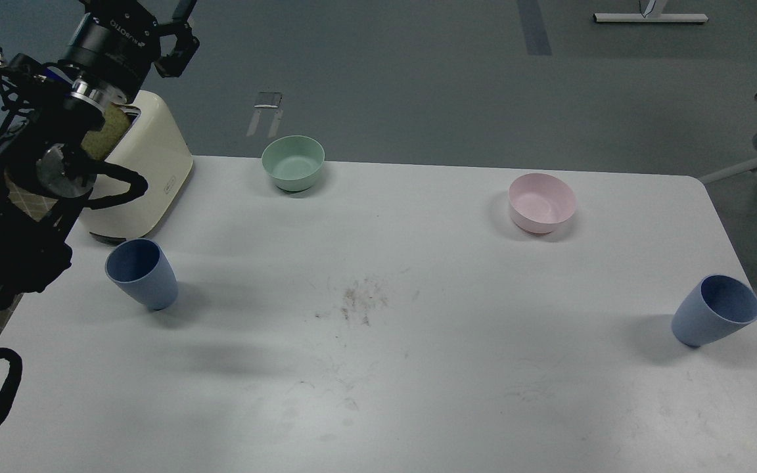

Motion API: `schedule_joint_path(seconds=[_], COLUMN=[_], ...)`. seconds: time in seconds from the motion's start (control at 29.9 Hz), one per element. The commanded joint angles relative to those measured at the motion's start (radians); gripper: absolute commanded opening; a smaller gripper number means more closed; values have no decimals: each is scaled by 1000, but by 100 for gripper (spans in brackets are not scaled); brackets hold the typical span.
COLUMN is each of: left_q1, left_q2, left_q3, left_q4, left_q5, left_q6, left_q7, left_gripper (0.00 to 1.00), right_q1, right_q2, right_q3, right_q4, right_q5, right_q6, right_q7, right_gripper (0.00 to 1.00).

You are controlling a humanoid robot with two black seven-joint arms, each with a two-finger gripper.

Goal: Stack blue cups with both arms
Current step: 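Lower the left gripper from beside the toaster toward the nearby blue cup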

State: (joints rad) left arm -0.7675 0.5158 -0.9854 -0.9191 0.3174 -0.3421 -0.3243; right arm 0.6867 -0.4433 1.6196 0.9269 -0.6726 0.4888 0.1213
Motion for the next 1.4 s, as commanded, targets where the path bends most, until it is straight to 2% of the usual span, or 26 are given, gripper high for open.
schedule_joint_path(seconds=[0.0,0.3,0.57,0.63,0.7,0.84,0.9,0.94,0.97,1.0,1.07,1.2,1.37], left_q1=[2,8,40,62,91,171,227,267,304,304,355,419,534], left_q2=[0,7,33,65,124,237,300,341,389,389,458,526,627], left_q3=[-1,1,2,1,2,-1,-6,-7,-3,-2,1,-1,2], left_q4=[-1,0,-14,-29,-95,-204,-262,-283,-290,-290,-290,-290,-313], left_q5=[2,0,46,115,230,418,521,576,628,629,740,897,1124], left_q6=[0,0,-8,-3,3,22,23,23,23,23,23,31,104], left_q7=[-7,5,-10,-12,-12,-15,-30,-53,-83,-84,-125,-131,-141], left_gripper=[98,98,97,97,91,89,88,88,88,88,85,81,78], right_q1=[-7,-12,-22,-41,-64,-90,-99,-105,-110,-110,-114,-124,-124], right_q2=[0,-8,-8,-8,-8,-8,-8,-8,-8,-8,-8,-5,-5], right_q3=[0,0,0,2,12,31,45,52,57,57,57,59,69], right_q4=[1,0,3,7,7,7,9,9,9,9,9,10,13], right_q5=[24,28,28,30,30,30,30,30,30,30,30,31,31], right_q6=[0,0,0,0,0,0,0,0,0,0,0,0,0], right_q7=[-2,-6,-3,-2,0,1,1,1,1,1,1,4,15], right_gripper=[100,100,100,100,100,100,100,100,100,100,100,100,100])
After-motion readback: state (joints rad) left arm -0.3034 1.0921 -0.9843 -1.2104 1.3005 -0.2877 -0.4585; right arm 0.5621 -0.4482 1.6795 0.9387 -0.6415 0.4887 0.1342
